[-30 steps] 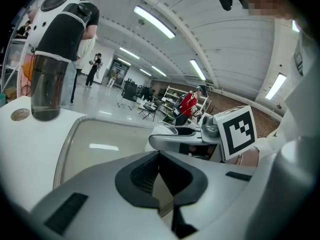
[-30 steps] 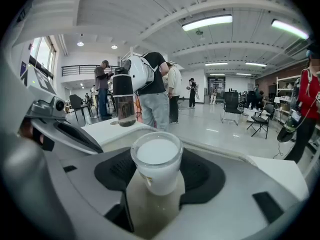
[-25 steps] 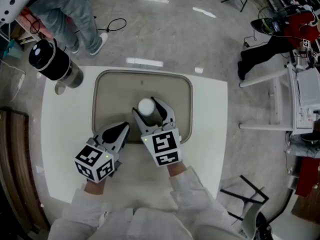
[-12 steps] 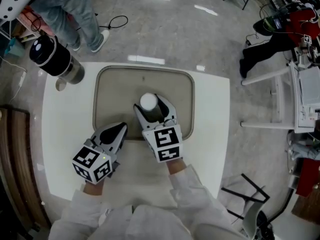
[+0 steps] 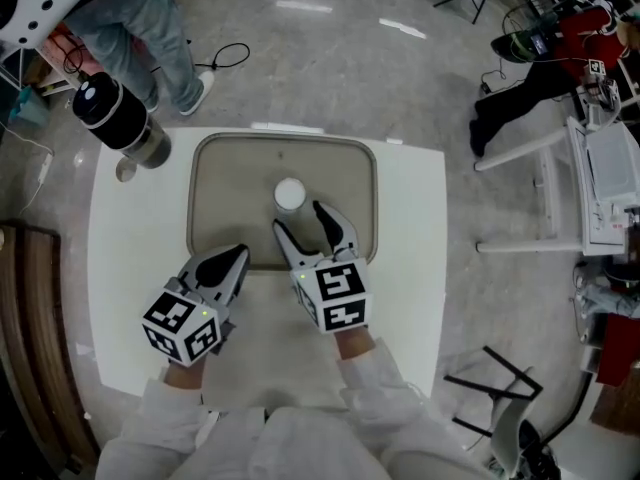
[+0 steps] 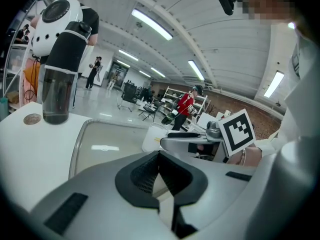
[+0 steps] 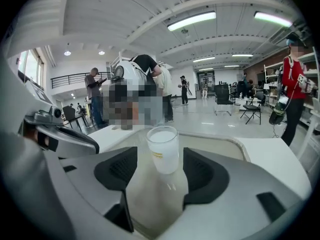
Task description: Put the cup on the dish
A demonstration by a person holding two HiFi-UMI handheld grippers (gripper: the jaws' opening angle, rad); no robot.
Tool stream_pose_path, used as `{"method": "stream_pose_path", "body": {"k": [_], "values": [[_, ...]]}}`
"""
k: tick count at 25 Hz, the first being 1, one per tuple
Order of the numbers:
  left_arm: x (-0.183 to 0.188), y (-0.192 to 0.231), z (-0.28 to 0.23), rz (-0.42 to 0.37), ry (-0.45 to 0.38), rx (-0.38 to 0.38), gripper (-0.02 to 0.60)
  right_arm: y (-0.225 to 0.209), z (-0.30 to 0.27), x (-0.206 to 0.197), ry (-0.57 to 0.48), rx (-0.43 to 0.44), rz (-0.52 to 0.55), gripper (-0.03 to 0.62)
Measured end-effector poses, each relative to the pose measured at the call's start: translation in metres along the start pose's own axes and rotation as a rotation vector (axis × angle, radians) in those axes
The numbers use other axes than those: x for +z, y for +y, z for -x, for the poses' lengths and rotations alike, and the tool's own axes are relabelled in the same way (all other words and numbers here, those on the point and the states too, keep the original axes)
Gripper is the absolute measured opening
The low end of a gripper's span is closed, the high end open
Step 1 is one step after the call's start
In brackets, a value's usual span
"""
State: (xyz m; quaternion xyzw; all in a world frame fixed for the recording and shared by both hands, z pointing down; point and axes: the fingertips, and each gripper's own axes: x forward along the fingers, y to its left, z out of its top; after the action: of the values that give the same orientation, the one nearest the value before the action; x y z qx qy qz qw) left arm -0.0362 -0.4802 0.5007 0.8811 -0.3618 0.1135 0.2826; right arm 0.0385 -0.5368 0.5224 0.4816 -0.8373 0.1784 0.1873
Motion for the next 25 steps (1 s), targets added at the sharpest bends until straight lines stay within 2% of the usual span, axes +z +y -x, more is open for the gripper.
{"method": "stream_pose_path", "body": {"k": [11, 17, 25], "values": [[0.01, -0.072, 0.065, -0.072, -0.07, -0.053, -0.005, 0.045, 0.126, 0.022, -0.134, -0.009, -0.119, 0.275], [0.011, -0.116, 0.11, -0.148, -0.107, -0.1, -0.005, 0.087, 0.183, 0.03, -0.197, -0.015, -0.085, 0.273], [-0.001, -0.159, 0.159, -0.217, -0.152, -0.142, -0.005, 0.148, 0.242, 0.021, -0.264, 0.039, -0.053, 0.273]]}}
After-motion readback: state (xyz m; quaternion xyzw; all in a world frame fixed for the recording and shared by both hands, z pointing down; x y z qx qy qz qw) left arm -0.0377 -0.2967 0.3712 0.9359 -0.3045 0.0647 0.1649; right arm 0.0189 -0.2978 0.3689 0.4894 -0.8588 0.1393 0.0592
